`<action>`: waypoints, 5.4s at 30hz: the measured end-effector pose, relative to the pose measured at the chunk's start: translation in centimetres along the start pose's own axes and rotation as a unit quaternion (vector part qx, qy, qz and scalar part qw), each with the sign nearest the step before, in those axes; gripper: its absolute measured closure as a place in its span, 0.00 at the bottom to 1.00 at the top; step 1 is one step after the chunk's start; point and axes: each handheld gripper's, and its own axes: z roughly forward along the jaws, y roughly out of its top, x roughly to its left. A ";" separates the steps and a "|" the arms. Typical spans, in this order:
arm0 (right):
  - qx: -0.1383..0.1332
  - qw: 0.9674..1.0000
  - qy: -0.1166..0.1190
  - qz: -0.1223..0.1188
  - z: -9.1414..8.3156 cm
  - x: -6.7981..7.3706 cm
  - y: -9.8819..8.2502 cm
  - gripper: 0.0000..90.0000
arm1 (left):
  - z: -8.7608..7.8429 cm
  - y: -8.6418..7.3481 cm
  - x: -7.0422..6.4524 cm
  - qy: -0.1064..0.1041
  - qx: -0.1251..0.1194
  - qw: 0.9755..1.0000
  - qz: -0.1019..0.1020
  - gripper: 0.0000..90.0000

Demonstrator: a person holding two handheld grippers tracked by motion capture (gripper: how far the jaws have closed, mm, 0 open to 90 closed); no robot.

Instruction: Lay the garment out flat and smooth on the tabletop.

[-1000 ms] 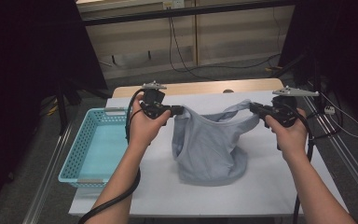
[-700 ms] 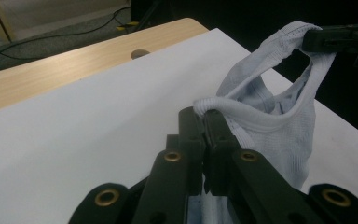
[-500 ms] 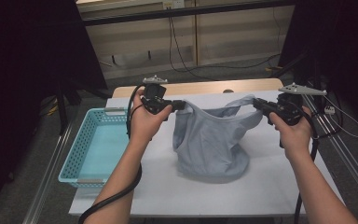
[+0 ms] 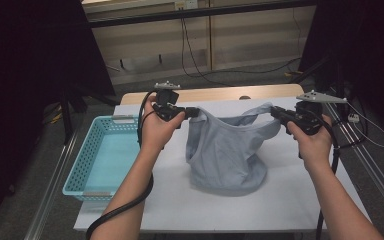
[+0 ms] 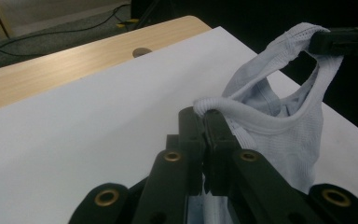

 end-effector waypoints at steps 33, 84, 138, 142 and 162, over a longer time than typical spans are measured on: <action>0.022 0.999 -0.013 -0.021 2.3 0.3 -2.9 0.27 | 3.5 -4.6 1.8 0.025 0.021 0.999 0.011 0.26; 0.111 0.993 0.015 -0.048 1.1 -0.4 -13.2 0.21 | 5.3 -14.1 0.7 0.019 0.052 0.998 0.019 0.11; 0.131 0.990 -0.006 -0.059 2.2 -0.1 -13.4 0.32 | 6.2 -15.6 0.9 0.063 0.075 0.995 0.036 0.93; 0.133 0.989 -0.004 -0.059 2.2 -0.1 -13.5 0.31 | 6.1 -15.5 0.9 0.054 0.074 0.996 0.011 0.97; 0.148 0.986 -0.005 -0.073 3.0 0.4 -13.7 0.45 | 3.6 -14.2 1.8 0.038 0.020 0.998 -0.041 0.99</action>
